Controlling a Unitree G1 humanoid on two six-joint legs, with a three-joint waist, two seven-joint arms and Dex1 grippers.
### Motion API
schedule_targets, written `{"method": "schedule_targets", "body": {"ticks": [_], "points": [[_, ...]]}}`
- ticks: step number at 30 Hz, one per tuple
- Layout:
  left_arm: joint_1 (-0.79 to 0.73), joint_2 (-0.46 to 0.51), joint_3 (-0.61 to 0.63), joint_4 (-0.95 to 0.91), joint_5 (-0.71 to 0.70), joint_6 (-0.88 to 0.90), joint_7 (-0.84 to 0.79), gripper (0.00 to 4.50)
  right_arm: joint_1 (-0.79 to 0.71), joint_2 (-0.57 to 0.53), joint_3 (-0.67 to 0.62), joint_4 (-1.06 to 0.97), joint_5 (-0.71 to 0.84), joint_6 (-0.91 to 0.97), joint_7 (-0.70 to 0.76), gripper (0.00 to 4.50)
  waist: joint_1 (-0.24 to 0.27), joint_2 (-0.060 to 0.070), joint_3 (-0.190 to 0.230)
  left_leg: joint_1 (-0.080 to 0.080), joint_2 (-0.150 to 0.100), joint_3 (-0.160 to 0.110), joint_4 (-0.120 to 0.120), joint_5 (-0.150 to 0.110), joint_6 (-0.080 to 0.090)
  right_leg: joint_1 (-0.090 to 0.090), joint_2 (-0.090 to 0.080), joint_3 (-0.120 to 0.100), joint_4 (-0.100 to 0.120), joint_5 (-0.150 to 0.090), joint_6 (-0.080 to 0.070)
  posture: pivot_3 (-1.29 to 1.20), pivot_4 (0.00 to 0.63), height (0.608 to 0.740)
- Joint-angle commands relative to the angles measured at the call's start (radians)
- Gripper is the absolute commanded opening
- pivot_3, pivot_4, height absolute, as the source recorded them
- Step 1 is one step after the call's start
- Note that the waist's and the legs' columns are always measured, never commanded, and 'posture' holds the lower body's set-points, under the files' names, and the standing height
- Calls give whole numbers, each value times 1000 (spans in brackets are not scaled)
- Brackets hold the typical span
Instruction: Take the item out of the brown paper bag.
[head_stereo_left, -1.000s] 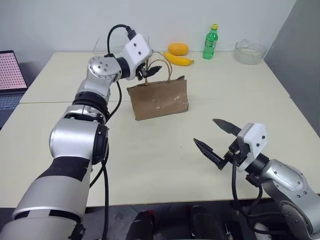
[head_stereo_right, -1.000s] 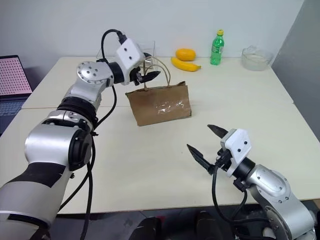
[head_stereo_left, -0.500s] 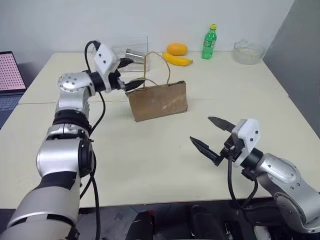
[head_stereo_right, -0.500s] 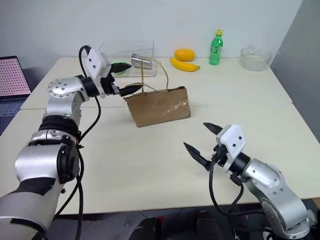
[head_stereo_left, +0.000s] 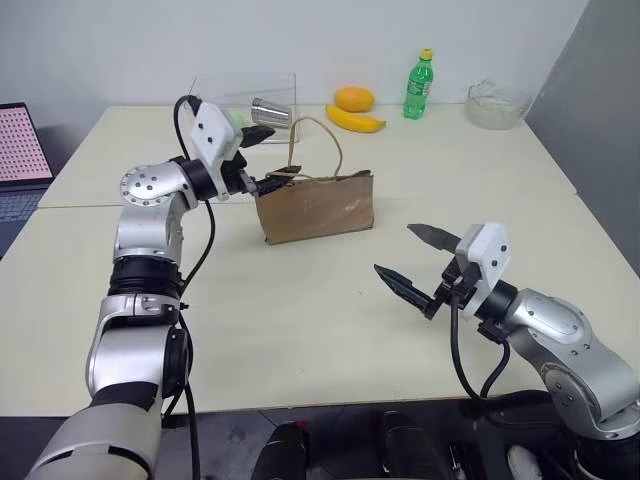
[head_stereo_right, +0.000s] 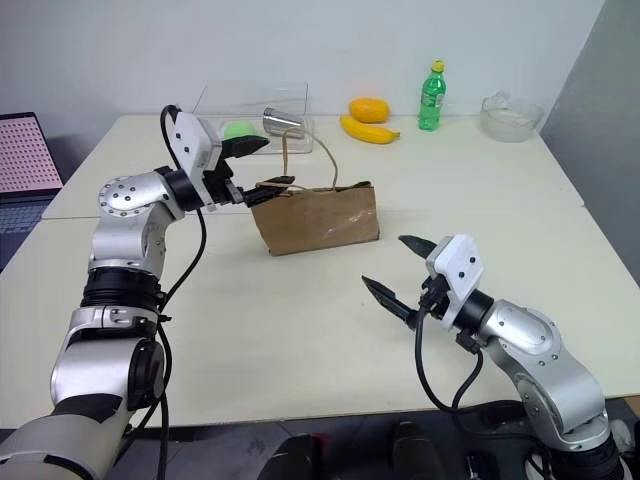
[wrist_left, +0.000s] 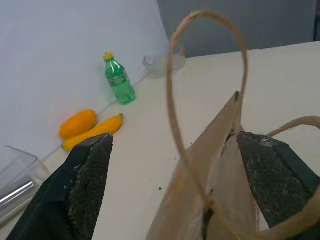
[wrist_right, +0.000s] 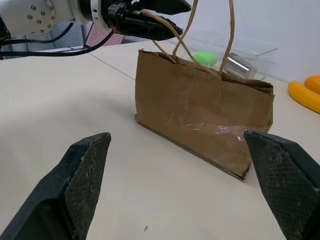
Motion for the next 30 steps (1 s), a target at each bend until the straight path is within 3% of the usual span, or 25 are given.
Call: {"method": "schedule_targets", "body": {"ticks": [1, 10, 20, 30], "points": [[-32, -4, -38, -21, 19, -79, -3, 4145, -6, 8, -13, -27, 1, -1, -9, 4500, 0, 0, 0, 0, 0, 0, 0, 0, 0, 0, 0, 0, 0, 0, 0, 0, 150, 740], [-105, -16, -70, 113, 42, -137, 14, 4145, 9, 6, -18, -47, 16, 19, -14, 4500, 1, 0, 0, 0, 0, 0, 0, 0, 0, 0, 0, 0, 0, 0, 0, 0, 150, 740], [-87, 73, -32, 126, 2, -118, -46, 4145, -7, 5, -16, -35, 21, 22, 3, 4500, 0, 0, 0, 0, 0, 0, 0, 0, 0, 0, 0, 0, 0, 0, 0, 0, 150, 740], [258, 226, 82, -435, -308, 489, -114, 4145, -21, 5, -5, -7, 17, 12, 41, 4500, -5, 0, 0, 0, 1, -1, 0, 0, 0, 0, 0, 0, 0, 0, 0, 0, 150, 740]]}}
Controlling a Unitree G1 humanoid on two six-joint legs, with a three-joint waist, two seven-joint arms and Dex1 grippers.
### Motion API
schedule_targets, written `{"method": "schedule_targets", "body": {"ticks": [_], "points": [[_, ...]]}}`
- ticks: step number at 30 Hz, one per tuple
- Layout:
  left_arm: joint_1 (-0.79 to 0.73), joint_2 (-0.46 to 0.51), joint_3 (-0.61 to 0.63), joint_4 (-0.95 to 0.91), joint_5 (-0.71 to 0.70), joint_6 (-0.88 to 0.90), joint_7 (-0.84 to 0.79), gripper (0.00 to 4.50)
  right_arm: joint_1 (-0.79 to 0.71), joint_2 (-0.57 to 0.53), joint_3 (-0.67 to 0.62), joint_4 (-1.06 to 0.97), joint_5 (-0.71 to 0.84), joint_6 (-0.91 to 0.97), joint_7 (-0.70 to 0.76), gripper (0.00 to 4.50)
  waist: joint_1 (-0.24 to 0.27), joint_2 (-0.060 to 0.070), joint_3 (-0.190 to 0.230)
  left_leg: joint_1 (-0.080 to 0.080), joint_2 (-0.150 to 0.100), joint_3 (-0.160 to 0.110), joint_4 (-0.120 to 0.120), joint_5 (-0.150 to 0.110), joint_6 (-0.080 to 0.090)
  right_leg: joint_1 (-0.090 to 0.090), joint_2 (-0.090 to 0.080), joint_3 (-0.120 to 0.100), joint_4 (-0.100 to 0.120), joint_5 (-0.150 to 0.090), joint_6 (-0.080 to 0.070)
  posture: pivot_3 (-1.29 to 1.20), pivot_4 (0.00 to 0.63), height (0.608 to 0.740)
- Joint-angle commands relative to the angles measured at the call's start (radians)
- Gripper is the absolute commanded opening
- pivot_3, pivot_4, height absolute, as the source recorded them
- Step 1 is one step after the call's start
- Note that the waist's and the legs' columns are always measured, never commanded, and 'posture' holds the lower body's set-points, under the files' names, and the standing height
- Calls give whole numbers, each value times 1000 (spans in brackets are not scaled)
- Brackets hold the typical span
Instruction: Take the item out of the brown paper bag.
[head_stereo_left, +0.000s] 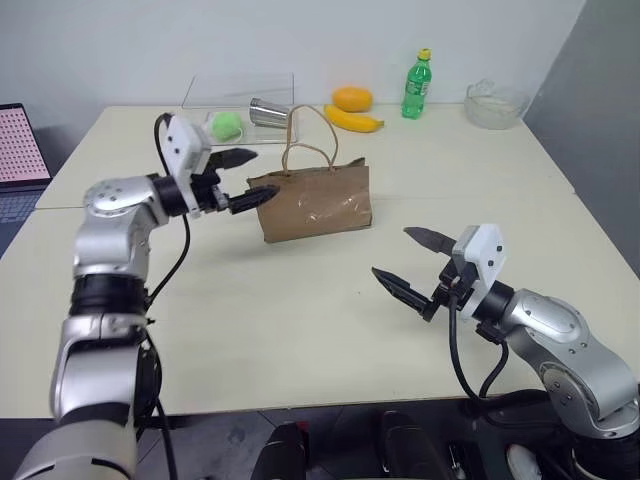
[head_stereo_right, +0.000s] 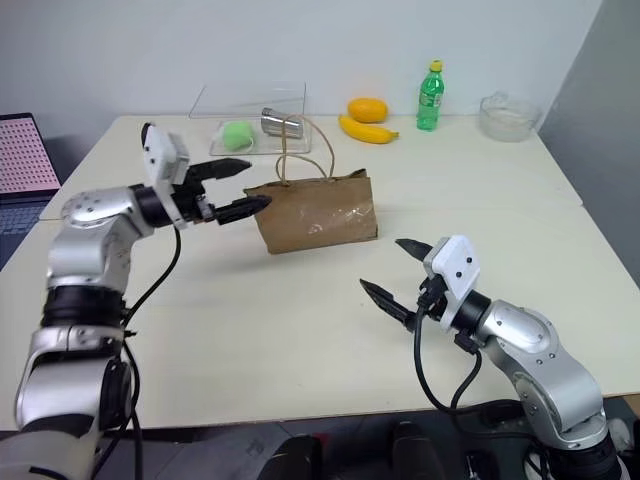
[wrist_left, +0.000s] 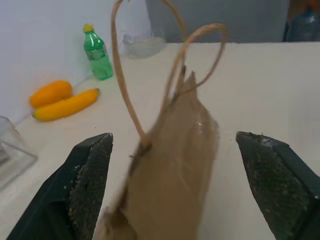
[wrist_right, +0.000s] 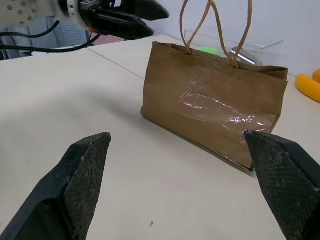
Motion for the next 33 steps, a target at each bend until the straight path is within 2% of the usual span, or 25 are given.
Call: {"method": "schedule_targets", "body": {"ticks": [1, 4, 7, 11, 14, 26, 33], "points": [[124, 73, 45, -247, -108, 175, -13, 3968, -12, -4, -6, -12, 8, -16, 22, 4500, -1, 0, 0, 0, 0, 0, 0, 0, 0, 0, 0, 0, 0, 0, 0, 0, 150, 740], [299, 114, 15, -424, -130, 241, -16, 3240, -18, -5, -2, -9, 11, -14, 36, 4500, -1, 2, -1, 1, 1, 1, -1, 0, 0, 0, 0, 2, 0, 0, 0, 0, 150, 740], [386, 52, -7, -464, -84, 201, 81, 2261, -31, -5, -1, -22, 44, 2, 57, 4500, 9, 2, -1, 1, 1, 1, -1, 0, 0, 0, 0, 1, 0, 0, 0, 0, 150, 740], [363, -61, -35, -345, 27, 57, 233, 925, -44, -26, -19, -68, 122, 40, 95, 4500, 26, 2, -1, 1, 0, 1, 0, 0, 0, 1, 0, 1, -1, 0, -1, 0, 150, 740], [325, -102, -51, -242, 63, -6, 257, 24, -46, -51, -32, -90, 155, 63, 104, 4500, 32, 1, -2, 1, 0, 1, 0, 0, 0, 1, 0, 0, -2, 0, -1, 0, 150, 740], [38, -172, -111, 355, 231, -377, 268, 24, -40, -104, -75, -151, 216, 110, 60, 4500, 33, 1, -2, 0, 0, 1, 0, 0, 0, 1, 0, 0, -3, 0, -1, 0, 150, 740], [-88, -202, -110, 567, 275, -512, 292, 24, -31, -113, -95, -165, 232, 125, 44, 4500, 31, 1, -2, 0, -1, 1, 0, 0, 0, 1, 0, 0, -4, 1, -1, 0, 150, 740]]}}
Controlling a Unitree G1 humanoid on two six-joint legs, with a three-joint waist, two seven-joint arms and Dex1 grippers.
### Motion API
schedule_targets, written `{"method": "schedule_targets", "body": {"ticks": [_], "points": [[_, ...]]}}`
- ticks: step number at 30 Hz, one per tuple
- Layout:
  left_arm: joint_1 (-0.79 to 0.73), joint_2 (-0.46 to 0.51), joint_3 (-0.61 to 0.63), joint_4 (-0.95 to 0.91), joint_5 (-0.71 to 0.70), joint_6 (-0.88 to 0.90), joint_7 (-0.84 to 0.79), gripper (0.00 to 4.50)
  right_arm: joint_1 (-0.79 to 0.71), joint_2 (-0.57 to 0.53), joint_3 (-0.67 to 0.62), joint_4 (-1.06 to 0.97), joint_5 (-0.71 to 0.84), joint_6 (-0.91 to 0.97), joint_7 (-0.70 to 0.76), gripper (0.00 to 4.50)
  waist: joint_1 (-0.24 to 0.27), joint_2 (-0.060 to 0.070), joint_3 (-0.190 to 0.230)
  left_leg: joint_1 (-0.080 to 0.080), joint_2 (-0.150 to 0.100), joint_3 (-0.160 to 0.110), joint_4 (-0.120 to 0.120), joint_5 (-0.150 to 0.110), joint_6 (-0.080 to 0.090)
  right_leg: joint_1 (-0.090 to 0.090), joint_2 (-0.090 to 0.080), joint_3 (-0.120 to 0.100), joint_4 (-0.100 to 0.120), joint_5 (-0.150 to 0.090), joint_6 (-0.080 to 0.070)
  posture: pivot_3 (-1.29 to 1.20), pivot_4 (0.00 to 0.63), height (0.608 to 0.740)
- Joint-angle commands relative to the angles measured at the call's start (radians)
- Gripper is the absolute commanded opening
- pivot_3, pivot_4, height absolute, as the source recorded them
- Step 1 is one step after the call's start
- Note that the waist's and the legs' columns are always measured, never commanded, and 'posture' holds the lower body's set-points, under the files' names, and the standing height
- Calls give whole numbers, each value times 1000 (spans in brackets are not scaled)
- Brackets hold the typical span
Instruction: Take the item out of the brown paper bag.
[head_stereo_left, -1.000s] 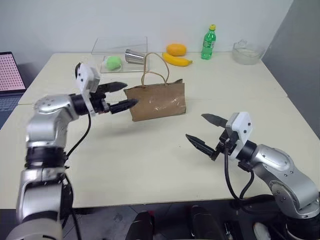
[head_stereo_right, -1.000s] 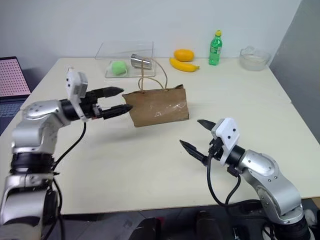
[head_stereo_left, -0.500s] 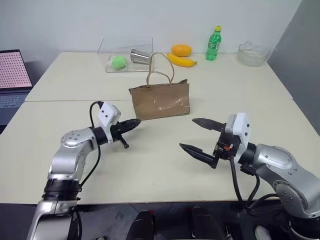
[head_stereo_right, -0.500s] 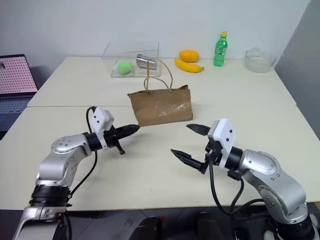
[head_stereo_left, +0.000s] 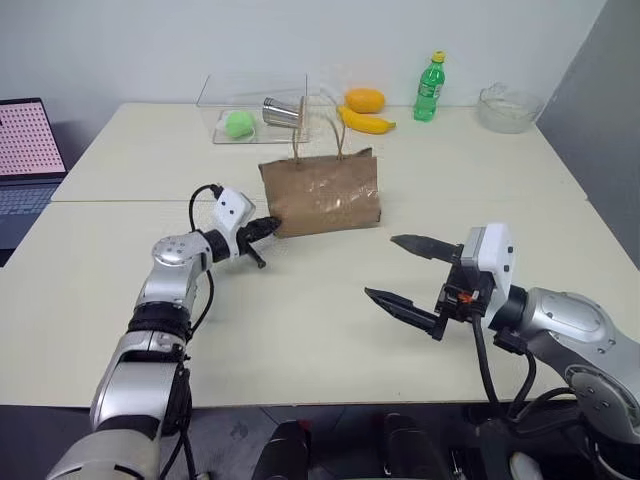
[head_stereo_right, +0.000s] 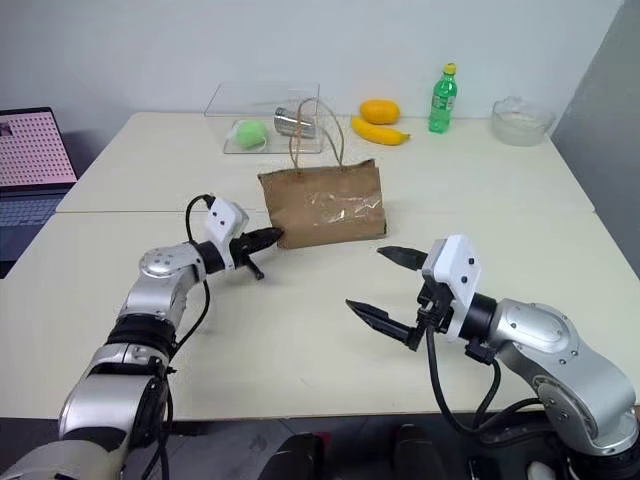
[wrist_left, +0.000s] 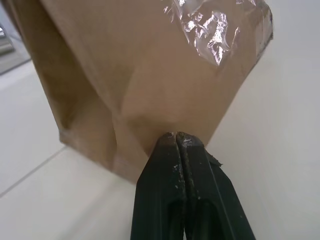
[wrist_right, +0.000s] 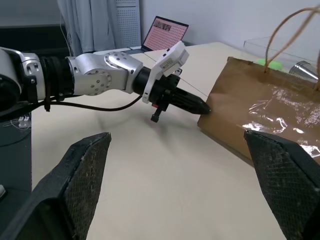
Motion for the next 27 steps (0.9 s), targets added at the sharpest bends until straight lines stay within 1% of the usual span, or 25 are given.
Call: {"method": "schedule_targets", "body": {"ticks": [1, 4, 11, 15, 17, 20, 21, 22, 24, 26, 27], "points": [[-55, -7, 4, 68, 24, -79, 20, 24, 1, -11, -35, -41, 27, 1, -12, 4500, -1, 0, 0, 0, 0, 0, 0, 0, 0, 0, 0, 0, 0, 0, 0, 0, 150, 740], [-85, -11, -1, 130, 57, -143, 58, 24, 1, -16, -38, -44, 37, 6, -18, 4500, -1, 0, 0, 0, 0, 0, 0, 0, 0, 0, 0, 0, 0, 0, 0, 0, 150, 740], [-122, 6, -12, 226, 119, -230, 92, 24, 1, -24, -37, -47, 48, 11, -26, 4500, -1, 0, 0, 0, 0, 0, 0, 0, 0, 0, 0, 0, 0, 0, 0, 0, 150, 740], [-143, 1, 6, 251, 116, -240, 95, 24, 0, -24, -32, -49, 46, 13, -28, 4500, -1, 0, 0, 0, 0, 0, 0, 0, 0, 0, 0, 0, 0, 0, 0, 0, 150, 740], [-136, -10, 26, 230, 77, -223, 36, 24, 1, -24, -29, -51, 44, 15, -30, 4500, -1, 0, 0, 0, 0, 0, 0, 0, 0, 0, 0, 0, 0, 0, 0, 0, 150, 740], [-93, -15, 42, 158, 22, -185, -64, 24, 2, -23, -27, -53, 38, 14, -36, 4500, -2, 0, 0, 0, 0, 0, 0, 0, 0, 0, 0, 0, 0, 0, 0, 0, 150, 740], [-62, -9, 47, 104, 4, -182, -89, 24, 1, -21, -26, -51, 35, 13, -39, 4500, -2, 0, 0, 0, 0, 0, 0, 0, 0, 0, 0, 0, 0, 0, 0, 0, 150, 740], [-21, -1, 55, 28, -21, -154, -104, 24, 0, -17, -27, -49, 31, 12, -48, 4500, -5, 0, 0, 0, 0, 0, 0, 0, 0, 0, 0, 0, 0, 0, 0, 0, 150, 740], [102, 25, 70, -210, -78, -44, -124, 24, -8, -6, -33, -40, 28, 11, -68, 4500, -16, 0, 0, 0, 1, 0, 0, 0, 0, 0, 0, 0, 0, 0, 0, 0, 150, 740], [190, 43, 74, -386, -111, 43, -123, 24, -10, -3, -37, -38, 29, 8, -77, 4500, -23, 0, 0, 0, 1, 0, -1, 0, 0, -1, 0, 1, 0, 0, 0, 0, 150, 740], [243, 52, 90, -513, -147, 121, -98, 197, -16, 1, -38, -30, 24, 1, -81, 4500, -22, 0, 0, 0, 2, -1, -1, 0, 0, -1, 0, 1, 0, 0, 0, 0, 150, 740]]}}
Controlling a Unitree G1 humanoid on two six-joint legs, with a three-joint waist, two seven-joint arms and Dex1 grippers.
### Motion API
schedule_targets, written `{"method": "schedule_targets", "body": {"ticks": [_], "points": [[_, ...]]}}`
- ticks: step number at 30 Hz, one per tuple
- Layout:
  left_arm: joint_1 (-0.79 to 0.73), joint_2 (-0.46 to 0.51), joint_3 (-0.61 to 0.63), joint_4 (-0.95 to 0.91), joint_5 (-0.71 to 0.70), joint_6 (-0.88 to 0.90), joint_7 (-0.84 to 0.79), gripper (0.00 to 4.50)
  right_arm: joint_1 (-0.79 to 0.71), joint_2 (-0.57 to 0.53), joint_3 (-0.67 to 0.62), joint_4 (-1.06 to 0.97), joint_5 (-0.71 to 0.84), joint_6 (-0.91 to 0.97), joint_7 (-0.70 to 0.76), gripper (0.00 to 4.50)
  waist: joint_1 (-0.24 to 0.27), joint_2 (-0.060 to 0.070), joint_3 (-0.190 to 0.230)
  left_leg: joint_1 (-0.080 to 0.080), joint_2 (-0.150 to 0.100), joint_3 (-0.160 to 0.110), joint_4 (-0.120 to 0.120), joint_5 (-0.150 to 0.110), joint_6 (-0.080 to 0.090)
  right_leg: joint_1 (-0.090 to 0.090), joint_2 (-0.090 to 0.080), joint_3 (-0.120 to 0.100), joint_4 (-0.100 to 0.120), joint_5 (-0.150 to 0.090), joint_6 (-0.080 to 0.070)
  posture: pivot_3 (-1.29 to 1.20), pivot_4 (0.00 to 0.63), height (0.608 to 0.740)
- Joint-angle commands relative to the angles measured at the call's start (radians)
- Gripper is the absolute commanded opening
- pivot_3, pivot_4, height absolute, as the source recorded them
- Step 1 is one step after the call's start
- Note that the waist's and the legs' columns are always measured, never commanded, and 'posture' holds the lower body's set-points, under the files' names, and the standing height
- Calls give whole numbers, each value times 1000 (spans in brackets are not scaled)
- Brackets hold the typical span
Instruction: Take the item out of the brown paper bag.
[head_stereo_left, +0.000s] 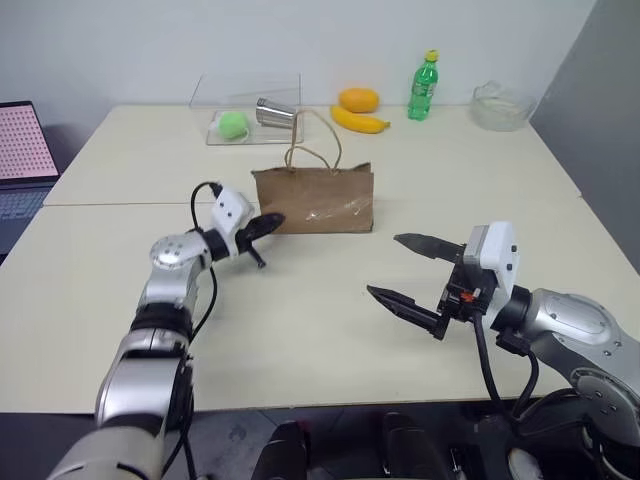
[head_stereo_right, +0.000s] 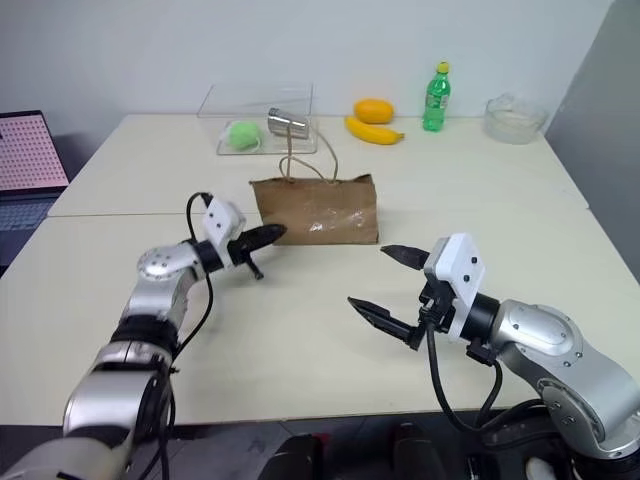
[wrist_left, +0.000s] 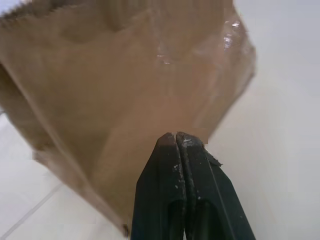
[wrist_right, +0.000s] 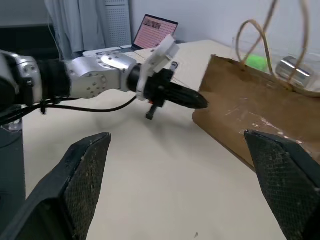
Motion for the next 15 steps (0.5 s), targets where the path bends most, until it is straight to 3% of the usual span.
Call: {"method": "schedule_targets", "body": {"ticks": [1, 5, 8, 12, 15], "points": [[109, 40, 58, -378, -114, 196, 45, 408, -22, 13, -23, -6, -8, -27, -17, 4500, 0, 0, 0, 0, 0, 0, 0, 0, 0, 0, 0, 0, 1, 0, 0, 0, 150, 740], [274, 29, 125, -806, -277, 458, 187, 1493, -63, 19, -7, 58, -67, -68, -10, 4500, 2, 0, 0, 0, 0, 0, 1, 0, 0, 1, 0, 0, 0, 0, 0, 0, 150, 740], [348, 12, 159, -996, -361, 569, 284, 2372, -125, 24, 20, 144, -126, -99, 3, 4500, 4, 0, 0, 1, 0, 0, 1, 0, 0, 2, 0, 0, -1, 0, 0, 0, 150, 740], [433, 16, 199, -1134, -433, 638, 345, 3626, -277, 44, 94, 337, -249, -174, 37, 3632, 0, 1, 0, 2, 1, 2, 0, 0, 0, 2, 0, 1, -1, 0, -1, 0, 150, 740], [477, 31, 219, -1169, -444, 634, 352, 4500, -420, 65, 144, 531, -345, -249, 77, 2448, -1, 1, 0, 3, 1, 2, 0, 0, 0, 2, 1, 1, -1, 1, -1, 0, 150, 740]]}}
